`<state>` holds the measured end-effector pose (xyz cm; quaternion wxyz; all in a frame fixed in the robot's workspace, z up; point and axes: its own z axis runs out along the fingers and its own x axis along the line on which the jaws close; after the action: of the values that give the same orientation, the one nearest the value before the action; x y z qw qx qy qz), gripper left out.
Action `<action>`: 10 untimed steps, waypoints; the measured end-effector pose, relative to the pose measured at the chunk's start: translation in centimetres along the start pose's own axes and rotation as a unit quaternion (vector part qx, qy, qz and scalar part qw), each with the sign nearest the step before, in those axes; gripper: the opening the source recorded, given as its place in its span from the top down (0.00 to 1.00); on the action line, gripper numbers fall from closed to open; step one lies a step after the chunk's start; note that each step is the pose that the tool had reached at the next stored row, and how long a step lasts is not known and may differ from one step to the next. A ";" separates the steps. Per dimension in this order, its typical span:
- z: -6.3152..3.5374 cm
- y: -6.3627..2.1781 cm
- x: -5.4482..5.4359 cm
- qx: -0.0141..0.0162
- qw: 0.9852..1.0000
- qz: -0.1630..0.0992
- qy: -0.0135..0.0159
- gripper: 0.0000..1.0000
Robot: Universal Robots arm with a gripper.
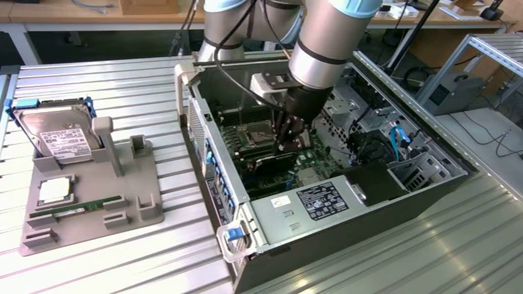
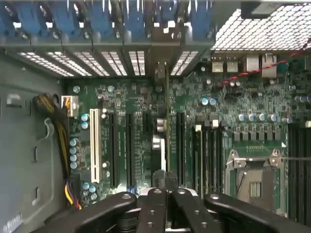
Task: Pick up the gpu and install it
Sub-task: 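Press down on the gpu until it lock into place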
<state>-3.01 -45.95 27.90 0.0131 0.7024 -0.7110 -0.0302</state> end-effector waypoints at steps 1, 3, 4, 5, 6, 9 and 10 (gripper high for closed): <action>-0.15 -0.73 0.0 0.000 1.000 0.000 0.000 0.89; -0.65 -2.06 0.0 0.000 1.000 0.000 -0.002 0.89; -0.86 -2.59 0.0 0.000 1.000 0.000 -0.003 0.89; -1.03 -3.55 -0.1 0.000 1.000 0.000 -0.003 0.89; -1.12 -4.42 -0.1 0.000 1.000 0.000 -0.003 0.89; -1.76 -6.54 -0.1 0.000 1.000 0.000 -0.004 0.89; -1.93 -6.70 -0.1 0.000 1.000 0.000 -0.004 0.89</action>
<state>3.80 -45.95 29.42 0.0107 0.7024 -0.7109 -0.0332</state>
